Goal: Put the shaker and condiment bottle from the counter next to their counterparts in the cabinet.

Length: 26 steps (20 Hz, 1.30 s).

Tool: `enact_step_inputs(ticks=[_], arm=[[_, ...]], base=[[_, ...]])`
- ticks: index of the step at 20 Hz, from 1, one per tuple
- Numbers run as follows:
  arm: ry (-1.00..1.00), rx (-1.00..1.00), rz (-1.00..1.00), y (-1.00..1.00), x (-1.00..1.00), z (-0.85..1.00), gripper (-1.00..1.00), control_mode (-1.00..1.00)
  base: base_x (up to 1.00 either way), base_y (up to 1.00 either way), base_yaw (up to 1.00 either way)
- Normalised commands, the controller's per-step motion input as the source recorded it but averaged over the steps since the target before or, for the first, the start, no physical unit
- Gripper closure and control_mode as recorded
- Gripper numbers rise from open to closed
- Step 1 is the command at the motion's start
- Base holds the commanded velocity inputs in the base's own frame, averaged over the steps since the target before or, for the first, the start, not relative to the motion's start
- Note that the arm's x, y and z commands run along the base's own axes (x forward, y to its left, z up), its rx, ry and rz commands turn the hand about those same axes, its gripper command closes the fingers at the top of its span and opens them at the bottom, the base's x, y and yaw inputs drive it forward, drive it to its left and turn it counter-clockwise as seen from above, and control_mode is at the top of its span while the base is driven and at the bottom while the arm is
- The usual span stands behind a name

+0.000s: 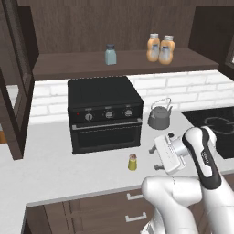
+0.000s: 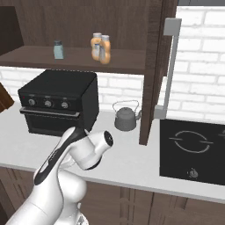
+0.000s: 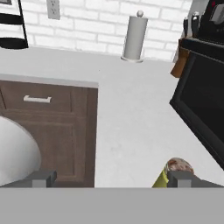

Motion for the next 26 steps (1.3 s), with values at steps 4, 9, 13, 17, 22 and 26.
enact_step_inputs(ticks=[4,9,13,17,22,26], arm=[[0.00,0.00,-0.04,0.04,0.00,-0.21,-1.00,-1.00],[0.00,0.00,-0.06,0.13,0.00,-0.13,-1.00,-1.00],[0.00,0.00,-0.06,0.14,0.02,-0.14,-1.00,-1.00],[0.00,0.00,-0.05,0.13,0.00,-0.22,-1.00,-1.00],[0.00,0.00,-0.05,0.17,0.04,-0.29,-1.00,-1.00],[0.00,0.04,-0.02,0.23,0.34,-0.57,-1.00,-1.00]], base=[[0.00,0.00,0.00],[0.00,0.00,0.00],[0.00,0.00,0.00],[0.00,0.00,0.00],[0.00,0.00,0.00],[0.00,0.00,0.00]])
